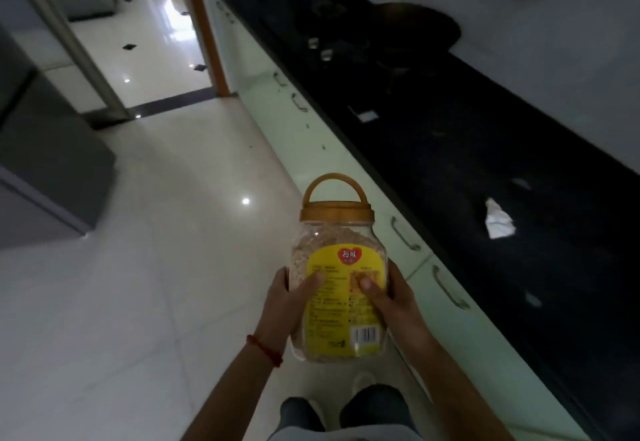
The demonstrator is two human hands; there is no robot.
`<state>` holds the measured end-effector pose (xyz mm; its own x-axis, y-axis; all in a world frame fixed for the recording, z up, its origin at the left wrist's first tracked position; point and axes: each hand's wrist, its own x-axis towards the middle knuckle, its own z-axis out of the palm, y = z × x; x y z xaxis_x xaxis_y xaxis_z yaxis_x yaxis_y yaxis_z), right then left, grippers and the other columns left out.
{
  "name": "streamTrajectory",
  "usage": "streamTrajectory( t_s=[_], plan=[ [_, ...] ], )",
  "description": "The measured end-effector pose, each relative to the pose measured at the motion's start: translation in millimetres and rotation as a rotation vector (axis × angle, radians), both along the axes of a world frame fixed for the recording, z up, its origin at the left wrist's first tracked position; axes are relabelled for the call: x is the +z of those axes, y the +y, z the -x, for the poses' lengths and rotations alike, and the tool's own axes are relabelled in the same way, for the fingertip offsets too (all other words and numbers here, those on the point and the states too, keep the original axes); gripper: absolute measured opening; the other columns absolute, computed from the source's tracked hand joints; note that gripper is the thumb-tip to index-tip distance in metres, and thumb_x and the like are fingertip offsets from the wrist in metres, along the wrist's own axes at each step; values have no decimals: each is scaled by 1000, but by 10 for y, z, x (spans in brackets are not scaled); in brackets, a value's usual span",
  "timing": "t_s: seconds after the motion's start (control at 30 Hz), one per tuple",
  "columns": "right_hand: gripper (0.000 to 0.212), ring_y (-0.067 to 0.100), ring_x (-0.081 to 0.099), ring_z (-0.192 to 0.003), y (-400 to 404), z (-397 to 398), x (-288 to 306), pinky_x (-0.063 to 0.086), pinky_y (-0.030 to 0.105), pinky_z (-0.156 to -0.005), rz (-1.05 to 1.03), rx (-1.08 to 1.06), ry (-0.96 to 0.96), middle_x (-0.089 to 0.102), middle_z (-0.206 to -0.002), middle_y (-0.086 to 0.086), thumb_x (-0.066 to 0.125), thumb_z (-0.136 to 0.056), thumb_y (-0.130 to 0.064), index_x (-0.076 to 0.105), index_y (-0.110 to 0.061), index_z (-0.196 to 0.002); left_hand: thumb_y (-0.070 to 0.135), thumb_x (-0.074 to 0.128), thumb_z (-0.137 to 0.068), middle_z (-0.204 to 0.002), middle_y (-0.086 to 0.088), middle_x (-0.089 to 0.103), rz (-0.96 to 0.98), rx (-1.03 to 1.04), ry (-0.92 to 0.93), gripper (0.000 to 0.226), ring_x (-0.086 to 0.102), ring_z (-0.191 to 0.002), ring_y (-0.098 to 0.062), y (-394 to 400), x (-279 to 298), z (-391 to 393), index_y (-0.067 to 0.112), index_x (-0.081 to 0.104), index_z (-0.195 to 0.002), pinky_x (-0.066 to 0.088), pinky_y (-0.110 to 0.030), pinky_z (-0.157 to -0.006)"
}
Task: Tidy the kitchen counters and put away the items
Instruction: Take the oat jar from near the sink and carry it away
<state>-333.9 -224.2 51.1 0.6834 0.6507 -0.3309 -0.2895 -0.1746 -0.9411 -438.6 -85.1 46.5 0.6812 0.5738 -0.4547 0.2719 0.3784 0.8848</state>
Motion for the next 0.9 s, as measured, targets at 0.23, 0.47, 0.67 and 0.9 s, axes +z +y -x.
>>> streamTrajectory(
  t_s=[0.23, 0.47, 0.67, 0.9],
  plan=[
    [107, 17, 67, -100, 1229, -304, -224, 59, 33, -77, 57, 169, -26, 65, -116, 2, 72, -36, -75, 47, -25, -127, 59, 70, -41, -111, -12, 66, 38, 181, 29, 93, 68, -95, -26, 980, -217, -58, 9, 49, -116, 58, -42, -79],
    [105, 9, 63, -94, 2819, -766, -290, 56, 16, -62, 43, 388, -57, 62, -111, -4, 72, -35, -69, 45, -24, -126, 57, 70, -46, -109, -14, 68, 33, 405, -36, 84, 69, -95, -28, 2181, -217, -318, 11, 53, -114, 57, -46, -82],
    [118, 9, 62, -100, 4306, -953, -174, 55, 16, -64, 21, 631, -42, 60, -118, -2, 66, -31, -81, 39, -26, -132, 56, 75, -42, -96, -7, 74, 1, 617, -87, 63, 72, -84, -21, 3250, -20, -366, 24, 61, -95, 60, -35, -68],
    [115, 13, 62, -104, 5671, -958, -323, 57, 21, -68, 9, 744, 8, 57, -123, 0, 68, -35, -79, 36, -27, -133, 73, 75, -27, -101, -9, 72, 3, 759, -60, 96, 71, -89, -27, 4512, -178, -368, 19, 58, -105, 60, -40, -72]
  ],
)
